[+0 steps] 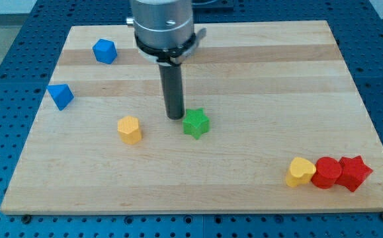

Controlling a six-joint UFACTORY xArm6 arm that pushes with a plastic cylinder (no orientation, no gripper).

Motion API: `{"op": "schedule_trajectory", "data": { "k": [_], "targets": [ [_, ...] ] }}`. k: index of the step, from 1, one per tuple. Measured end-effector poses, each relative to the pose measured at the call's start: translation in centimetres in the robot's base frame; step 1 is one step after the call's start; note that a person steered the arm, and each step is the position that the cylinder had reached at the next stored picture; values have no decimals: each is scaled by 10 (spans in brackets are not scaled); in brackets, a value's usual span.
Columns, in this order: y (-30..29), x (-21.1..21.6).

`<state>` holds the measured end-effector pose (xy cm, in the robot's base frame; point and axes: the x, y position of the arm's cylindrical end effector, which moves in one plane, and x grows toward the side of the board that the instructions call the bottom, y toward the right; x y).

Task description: Nudge the blue triangle along with yellow heart a bit right

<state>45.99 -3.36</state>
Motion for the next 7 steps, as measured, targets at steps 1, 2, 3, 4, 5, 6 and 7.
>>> {"op": "schedule_trajectory", "data": {
  "k": [1, 2, 3, 4, 5, 6, 7],
  "targets": [
    [39, 11],
    [79, 16],
    [115, 21],
    [134, 27],
    [132, 17],
    [99, -37],
    [56, -38]
  ]
}}
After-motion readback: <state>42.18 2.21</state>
